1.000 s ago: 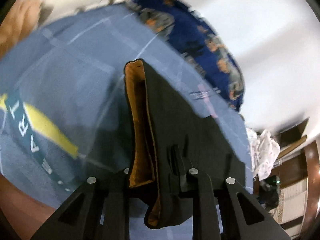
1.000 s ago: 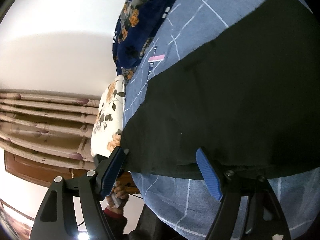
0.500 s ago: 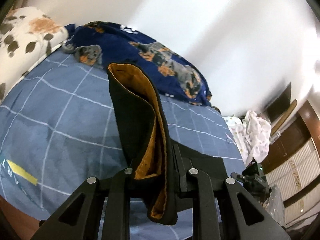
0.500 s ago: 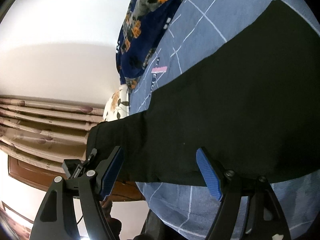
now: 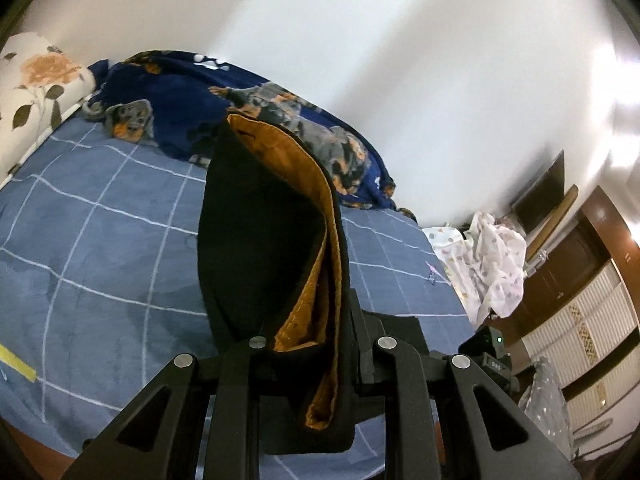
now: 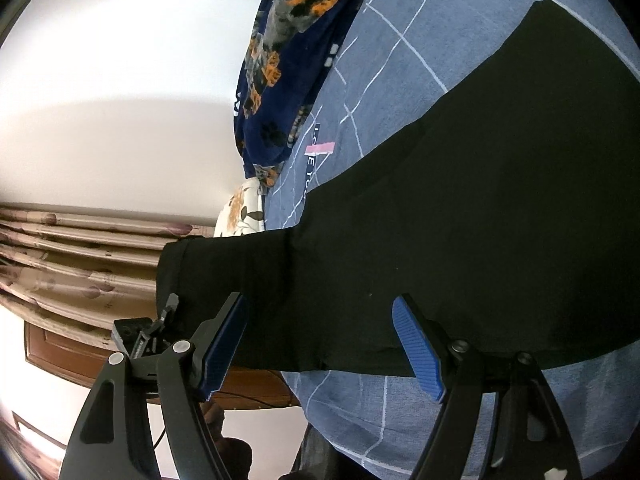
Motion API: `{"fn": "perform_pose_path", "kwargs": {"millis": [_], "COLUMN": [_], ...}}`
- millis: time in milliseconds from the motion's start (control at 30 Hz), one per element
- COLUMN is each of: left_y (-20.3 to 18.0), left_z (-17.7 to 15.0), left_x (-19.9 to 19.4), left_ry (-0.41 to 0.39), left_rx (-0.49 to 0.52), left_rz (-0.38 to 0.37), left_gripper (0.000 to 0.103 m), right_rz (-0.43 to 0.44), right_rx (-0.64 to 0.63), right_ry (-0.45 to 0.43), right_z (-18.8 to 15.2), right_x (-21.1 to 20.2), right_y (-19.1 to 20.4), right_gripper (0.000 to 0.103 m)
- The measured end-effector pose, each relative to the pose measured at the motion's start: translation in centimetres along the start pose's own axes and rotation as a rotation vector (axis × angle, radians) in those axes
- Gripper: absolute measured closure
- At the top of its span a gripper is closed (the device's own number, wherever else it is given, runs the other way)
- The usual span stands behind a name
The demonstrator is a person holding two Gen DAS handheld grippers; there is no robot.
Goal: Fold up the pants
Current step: 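Lift the folded black trousers up off the bed with the left tool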
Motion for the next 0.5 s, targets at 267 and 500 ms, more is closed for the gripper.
{"fn": "perform_pose_path", "kwargs": {"millis": [267, 500], "left_y": [-2.9, -4.4], "left_z": [0.0, -0.2], "left_x": [1.4, 2.4], "left_ry": [0.013, 0.028], "left_rx": [0.042, 0.066], "left_rz": [-0.035, -0.038], "left_gripper": [0.083, 0.083], "right_rz": [0.006, 0.013], "right_rx": [0.006, 0.012], "right_ry": [-0.010, -0.018], "right_z": [0.2, 0.3], "right_x": [0.0, -0.1], "right_y": [-0.1, -0.2], "right_gripper": [0.029, 0.029]}}
Point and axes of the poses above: each gripper's, at about its wrist camera, not at the fingertips, and x roughly the way its jaws point, y to its left, z to its top, the point moved 4 cm from there along x, roughly the way its jaws point, and after that the axes turned 4 degrees about z, right-handed, at the moved point
